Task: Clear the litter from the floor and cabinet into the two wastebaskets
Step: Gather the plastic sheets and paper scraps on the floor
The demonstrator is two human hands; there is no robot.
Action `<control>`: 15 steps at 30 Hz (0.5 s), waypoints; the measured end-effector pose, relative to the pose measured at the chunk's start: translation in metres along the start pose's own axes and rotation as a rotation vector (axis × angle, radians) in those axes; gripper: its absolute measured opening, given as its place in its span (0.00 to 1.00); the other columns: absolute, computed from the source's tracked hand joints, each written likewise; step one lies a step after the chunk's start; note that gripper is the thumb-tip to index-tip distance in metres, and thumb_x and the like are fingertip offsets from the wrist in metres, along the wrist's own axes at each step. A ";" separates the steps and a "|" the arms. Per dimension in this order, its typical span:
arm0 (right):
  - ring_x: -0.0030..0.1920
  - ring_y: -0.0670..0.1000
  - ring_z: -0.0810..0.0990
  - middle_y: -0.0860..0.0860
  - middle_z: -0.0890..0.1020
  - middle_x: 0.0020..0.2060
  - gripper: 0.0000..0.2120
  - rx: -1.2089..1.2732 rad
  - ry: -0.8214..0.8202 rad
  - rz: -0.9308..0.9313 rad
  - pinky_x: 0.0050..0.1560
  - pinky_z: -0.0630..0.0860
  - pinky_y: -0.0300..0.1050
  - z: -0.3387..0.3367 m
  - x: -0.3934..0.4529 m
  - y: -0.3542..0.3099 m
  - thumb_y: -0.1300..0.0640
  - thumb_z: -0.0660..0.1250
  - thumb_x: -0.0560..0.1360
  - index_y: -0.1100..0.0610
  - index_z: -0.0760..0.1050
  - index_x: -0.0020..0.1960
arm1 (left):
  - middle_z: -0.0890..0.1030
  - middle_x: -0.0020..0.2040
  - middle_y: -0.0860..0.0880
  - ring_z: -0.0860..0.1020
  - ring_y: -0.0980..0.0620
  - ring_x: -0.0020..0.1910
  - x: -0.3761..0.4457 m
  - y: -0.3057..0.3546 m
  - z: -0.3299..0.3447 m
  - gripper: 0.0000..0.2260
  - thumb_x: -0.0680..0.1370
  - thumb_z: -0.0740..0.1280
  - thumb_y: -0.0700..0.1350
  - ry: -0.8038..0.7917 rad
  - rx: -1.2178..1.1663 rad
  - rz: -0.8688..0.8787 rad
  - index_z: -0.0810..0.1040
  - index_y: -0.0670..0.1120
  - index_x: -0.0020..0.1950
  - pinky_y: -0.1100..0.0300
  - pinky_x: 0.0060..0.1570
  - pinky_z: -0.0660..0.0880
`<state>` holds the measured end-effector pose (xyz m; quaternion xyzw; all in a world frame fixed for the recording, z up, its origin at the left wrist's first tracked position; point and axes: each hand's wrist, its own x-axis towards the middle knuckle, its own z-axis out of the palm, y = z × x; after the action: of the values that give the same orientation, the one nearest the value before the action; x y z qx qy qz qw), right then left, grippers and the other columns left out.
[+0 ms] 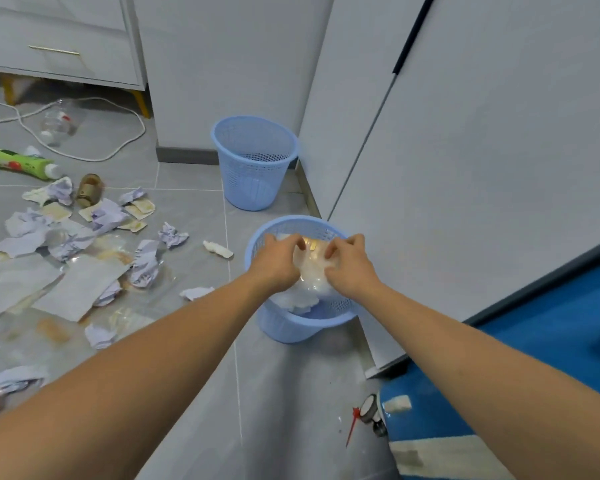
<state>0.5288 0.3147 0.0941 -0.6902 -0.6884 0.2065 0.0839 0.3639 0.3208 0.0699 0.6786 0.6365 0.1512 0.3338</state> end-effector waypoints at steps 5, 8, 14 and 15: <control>0.46 0.61 0.78 0.58 0.64 0.68 0.12 -0.449 -0.055 -0.090 0.45 0.73 0.52 0.040 0.016 0.016 0.57 0.68 0.76 0.52 0.72 0.58 | 0.78 0.61 0.45 0.77 0.44 0.58 0.019 -0.002 0.018 0.19 0.79 0.66 0.44 -0.288 0.398 -0.036 0.74 0.52 0.70 0.50 0.61 0.75; 0.62 0.62 0.73 0.55 0.71 0.67 0.16 -0.735 -0.157 -0.164 0.57 0.73 0.55 0.059 0.021 0.019 0.51 0.65 0.80 0.52 0.73 0.67 | 0.77 0.67 0.46 0.76 0.44 0.63 0.022 -0.004 0.026 0.21 0.80 0.64 0.45 -0.385 0.565 -0.048 0.72 0.50 0.74 0.51 0.64 0.72; 0.66 0.59 0.69 0.55 0.73 0.64 0.13 -0.692 -0.166 -0.179 0.59 0.72 0.55 0.048 0.026 0.001 0.51 0.62 0.81 0.53 0.78 0.62 | 0.81 0.55 0.47 0.77 0.47 0.49 0.014 0.010 0.022 0.08 0.80 0.63 0.44 -0.267 0.590 0.136 0.79 0.47 0.57 0.51 0.53 0.77; 0.64 0.59 0.71 0.56 0.75 0.62 0.12 -0.615 -0.123 -0.180 0.57 0.73 0.54 0.041 0.027 -0.002 0.52 0.63 0.80 0.54 0.79 0.59 | 0.81 0.54 0.47 0.76 0.47 0.48 0.011 0.011 0.016 0.08 0.80 0.63 0.44 -0.205 0.579 0.176 0.79 0.48 0.55 0.52 0.49 0.76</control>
<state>0.5094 0.3345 0.0540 -0.6058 -0.7806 0.0217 -0.1523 0.3843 0.3277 0.0632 0.8097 0.5549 -0.0770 0.1748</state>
